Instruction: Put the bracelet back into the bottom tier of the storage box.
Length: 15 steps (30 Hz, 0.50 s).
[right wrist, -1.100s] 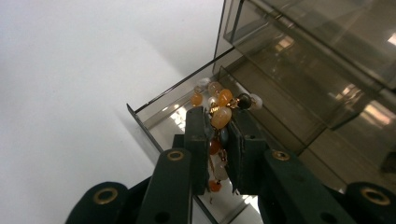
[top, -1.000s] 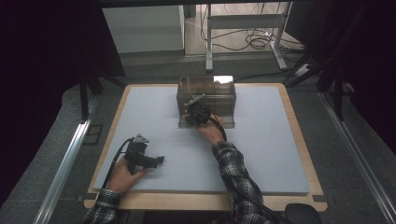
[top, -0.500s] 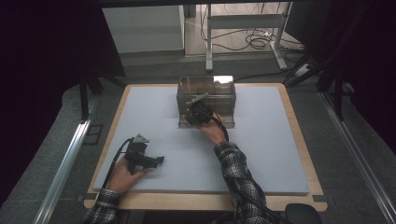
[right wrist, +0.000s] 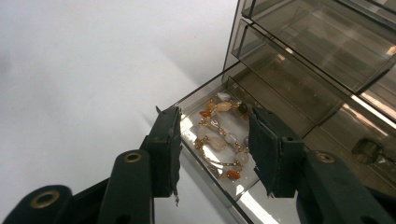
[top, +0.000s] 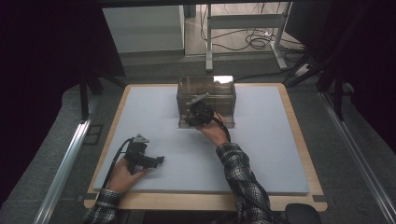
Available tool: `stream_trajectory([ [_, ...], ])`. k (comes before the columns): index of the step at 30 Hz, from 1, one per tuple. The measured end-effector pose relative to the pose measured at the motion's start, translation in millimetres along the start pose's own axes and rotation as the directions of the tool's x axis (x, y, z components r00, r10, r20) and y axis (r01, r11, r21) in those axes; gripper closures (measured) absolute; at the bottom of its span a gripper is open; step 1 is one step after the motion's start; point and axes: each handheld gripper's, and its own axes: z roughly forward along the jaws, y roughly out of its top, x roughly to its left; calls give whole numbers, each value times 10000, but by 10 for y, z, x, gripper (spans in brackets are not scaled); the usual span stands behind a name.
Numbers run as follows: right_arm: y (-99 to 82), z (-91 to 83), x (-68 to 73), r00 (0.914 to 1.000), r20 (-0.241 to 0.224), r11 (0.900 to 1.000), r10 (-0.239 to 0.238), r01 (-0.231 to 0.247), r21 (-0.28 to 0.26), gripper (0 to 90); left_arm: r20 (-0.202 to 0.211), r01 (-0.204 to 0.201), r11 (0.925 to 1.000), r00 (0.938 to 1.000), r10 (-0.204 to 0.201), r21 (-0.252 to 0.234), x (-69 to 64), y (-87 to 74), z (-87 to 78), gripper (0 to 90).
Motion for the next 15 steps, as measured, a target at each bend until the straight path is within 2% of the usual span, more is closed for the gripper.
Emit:
stream_trajectory([
  [15, -21, -116, 27, 10000, 3, 10000, -84, 84, -7, 420, -4, -3, 10000, 10000, 3, 4, 0, 0, -1, 0],
])
